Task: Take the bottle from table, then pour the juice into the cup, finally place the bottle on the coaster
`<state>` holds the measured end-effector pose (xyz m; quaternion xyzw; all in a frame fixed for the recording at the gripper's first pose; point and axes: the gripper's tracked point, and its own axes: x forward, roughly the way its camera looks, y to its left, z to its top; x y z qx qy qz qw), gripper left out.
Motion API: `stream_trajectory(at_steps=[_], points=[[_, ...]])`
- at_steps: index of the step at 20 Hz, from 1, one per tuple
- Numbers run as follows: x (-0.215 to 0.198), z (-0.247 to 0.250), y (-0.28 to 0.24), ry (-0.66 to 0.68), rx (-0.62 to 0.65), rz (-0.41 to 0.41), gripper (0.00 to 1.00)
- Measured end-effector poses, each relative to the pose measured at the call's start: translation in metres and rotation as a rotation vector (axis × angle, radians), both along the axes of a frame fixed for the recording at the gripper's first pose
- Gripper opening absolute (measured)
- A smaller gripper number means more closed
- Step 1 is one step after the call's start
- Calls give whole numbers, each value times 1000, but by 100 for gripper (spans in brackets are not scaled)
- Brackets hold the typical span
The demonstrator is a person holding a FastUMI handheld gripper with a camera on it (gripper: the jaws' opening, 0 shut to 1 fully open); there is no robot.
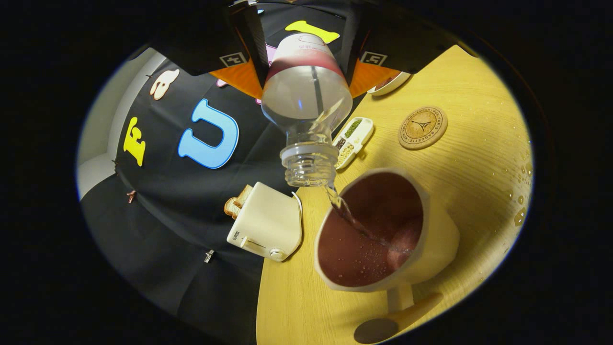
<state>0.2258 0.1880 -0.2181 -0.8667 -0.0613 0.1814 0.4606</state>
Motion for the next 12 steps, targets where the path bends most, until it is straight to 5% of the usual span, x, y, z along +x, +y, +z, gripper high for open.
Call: stream_trajectory(at_steps=[12], points=[[-1, 5, 15, -8, -122, 74, 70]])
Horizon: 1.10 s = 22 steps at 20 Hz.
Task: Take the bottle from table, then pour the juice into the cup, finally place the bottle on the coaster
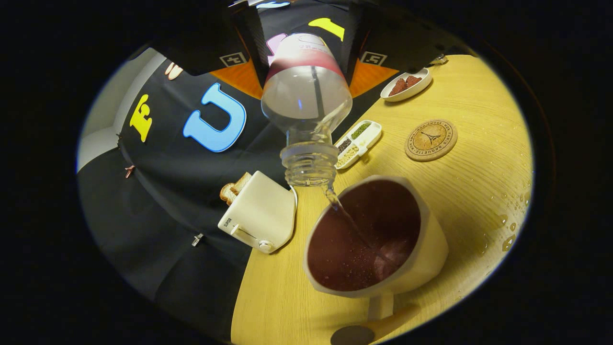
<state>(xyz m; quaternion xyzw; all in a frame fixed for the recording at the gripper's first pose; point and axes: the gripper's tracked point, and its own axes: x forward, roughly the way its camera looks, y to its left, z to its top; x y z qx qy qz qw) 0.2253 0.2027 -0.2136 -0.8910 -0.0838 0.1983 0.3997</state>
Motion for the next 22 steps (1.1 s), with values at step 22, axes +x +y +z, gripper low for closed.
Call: stream_trajectory(at_steps=[22], points=[[1, 1, 10, -12, -81, 53, 70]])
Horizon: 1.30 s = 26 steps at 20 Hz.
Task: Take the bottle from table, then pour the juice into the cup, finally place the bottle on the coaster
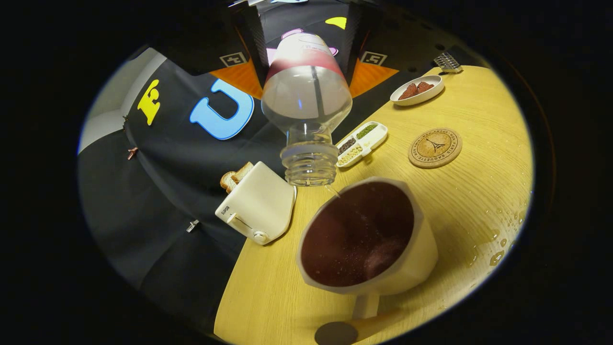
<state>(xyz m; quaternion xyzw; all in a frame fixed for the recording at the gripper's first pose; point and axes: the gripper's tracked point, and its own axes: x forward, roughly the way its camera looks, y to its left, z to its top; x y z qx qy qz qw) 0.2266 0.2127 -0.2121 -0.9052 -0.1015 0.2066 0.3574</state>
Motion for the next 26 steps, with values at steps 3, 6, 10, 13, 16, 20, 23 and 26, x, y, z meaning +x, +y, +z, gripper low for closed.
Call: stream_trajectory(at_steps=[3, 6, 10, 13, 16, 20, 23, 26], points=[[-1, 1, 1, -1, -3, 5, 70], [-3, 2, 0, -1, 0, 1, 70], [-3, 1, 3, 3, -1, 5, 70], [-5, 1, 4, 9, -6, 11, 70], [-5, 1, 3, 5, -10, 5, 70], [-9, 2, 8, 1, -31, 20, 70], [-11, 6, 9, -5, -19, 2, 70], [-13, 9, 7, -8, 17, -20, 70]])
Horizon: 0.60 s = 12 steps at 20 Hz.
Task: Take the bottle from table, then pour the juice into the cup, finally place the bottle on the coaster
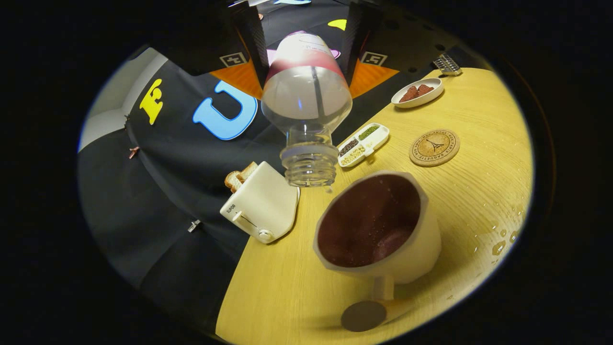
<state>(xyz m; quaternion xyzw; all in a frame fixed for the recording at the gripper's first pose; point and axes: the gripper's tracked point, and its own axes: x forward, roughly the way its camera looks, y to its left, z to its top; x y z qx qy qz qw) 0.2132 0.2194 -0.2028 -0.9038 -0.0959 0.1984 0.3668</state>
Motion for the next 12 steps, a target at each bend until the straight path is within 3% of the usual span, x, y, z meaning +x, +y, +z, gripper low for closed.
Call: stream_trajectory(at_steps=[6, 12], points=[[-11, -1, -3, 23, 50, 19, 70], [-8, 24, -14, 64, 324, -76, 70]])
